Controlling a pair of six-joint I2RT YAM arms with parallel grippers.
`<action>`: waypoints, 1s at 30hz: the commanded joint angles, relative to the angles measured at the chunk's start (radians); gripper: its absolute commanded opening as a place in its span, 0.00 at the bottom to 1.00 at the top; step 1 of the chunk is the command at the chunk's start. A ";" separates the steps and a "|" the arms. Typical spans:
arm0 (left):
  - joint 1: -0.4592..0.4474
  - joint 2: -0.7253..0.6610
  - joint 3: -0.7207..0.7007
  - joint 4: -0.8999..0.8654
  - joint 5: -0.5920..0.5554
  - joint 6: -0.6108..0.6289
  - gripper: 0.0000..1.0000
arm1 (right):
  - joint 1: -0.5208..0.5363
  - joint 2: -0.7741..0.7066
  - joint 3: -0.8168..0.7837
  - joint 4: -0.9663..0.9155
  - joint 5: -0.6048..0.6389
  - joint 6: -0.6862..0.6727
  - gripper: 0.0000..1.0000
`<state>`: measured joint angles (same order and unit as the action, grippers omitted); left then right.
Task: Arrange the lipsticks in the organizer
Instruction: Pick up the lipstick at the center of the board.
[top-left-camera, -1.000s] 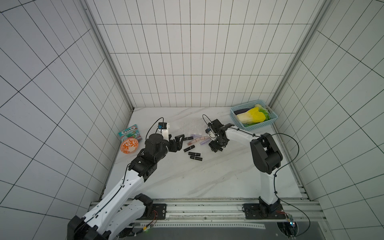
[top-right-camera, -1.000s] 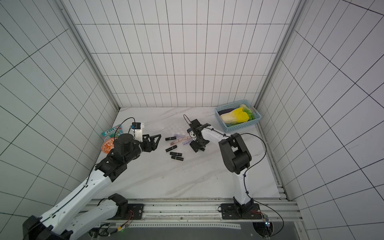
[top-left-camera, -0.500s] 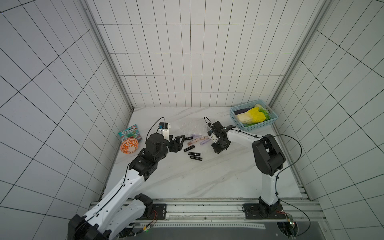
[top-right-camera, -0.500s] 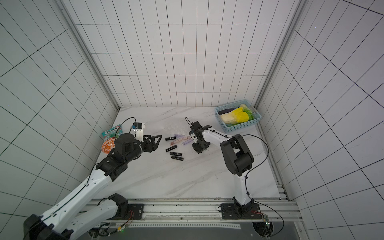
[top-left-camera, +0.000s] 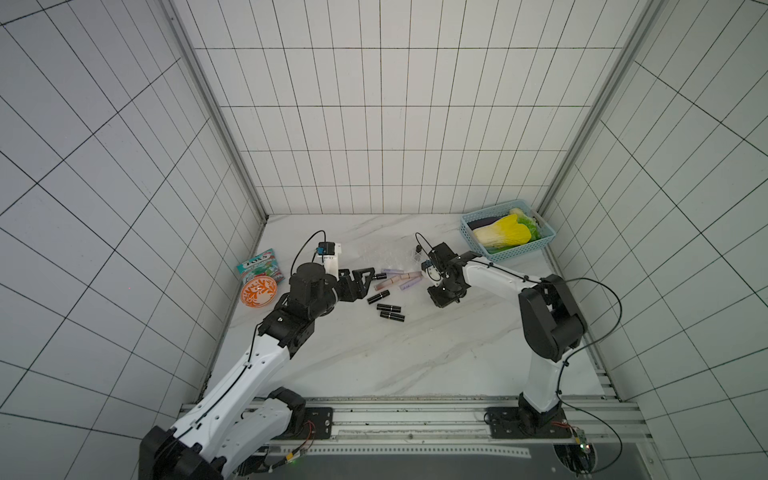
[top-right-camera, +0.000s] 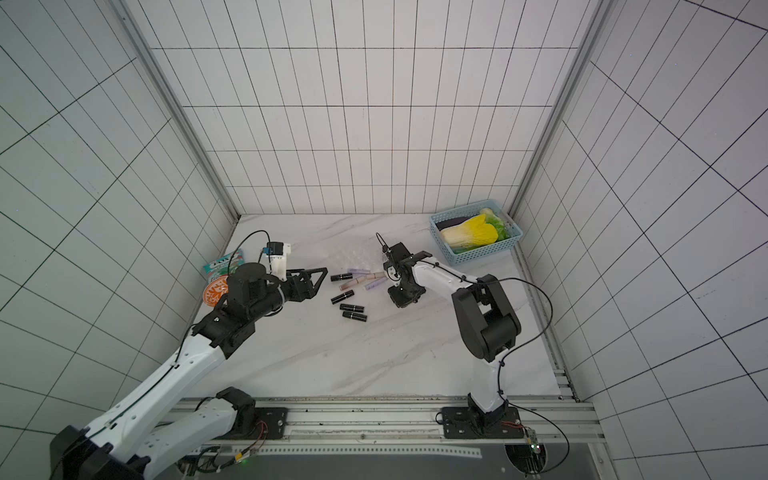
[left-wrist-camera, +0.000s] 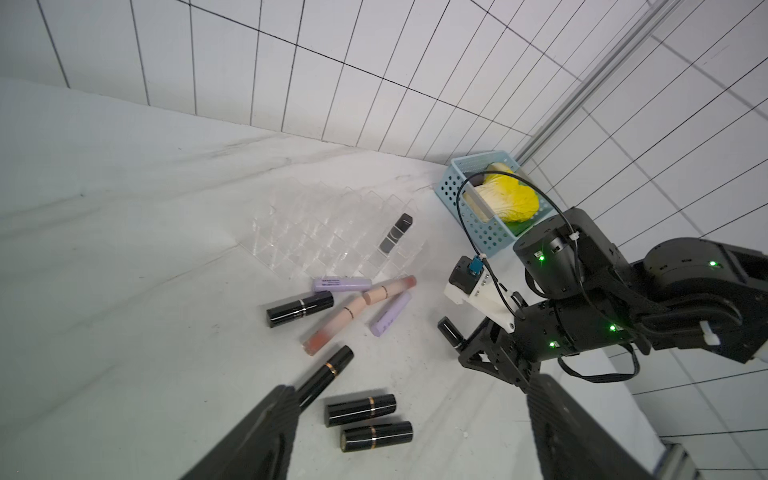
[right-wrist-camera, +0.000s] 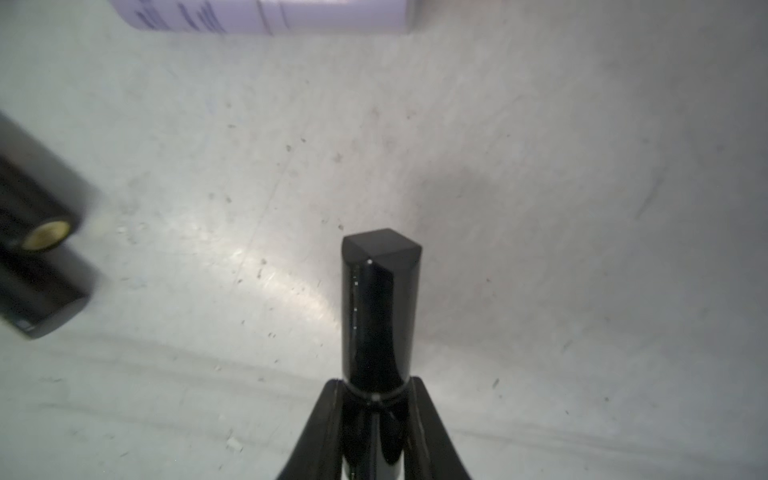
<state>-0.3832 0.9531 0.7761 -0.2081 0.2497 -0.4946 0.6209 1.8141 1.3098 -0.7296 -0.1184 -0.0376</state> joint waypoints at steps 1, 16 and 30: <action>0.067 0.030 0.044 0.109 0.283 -0.133 0.91 | -0.010 -0.184 -0.014 -0.010 -0.170 0.028 0.21; 0.071 0.201 0.150 0.251 0.766 -0.306 0.84 | 0.025 -0.450 -0.047 0.086 -0.713 0.079 0.26; -0.065 0.259 0.203 0.112 0.664 -0.150 0.65 | 0.068 -0.472 -0.050 0.164 -0.815 0.129 0.27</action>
<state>-0.4408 1.2095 0.9482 -0.1040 0.9344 -0.6682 0.6762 1.3544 1.2713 -0.5938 -0.8925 0.0818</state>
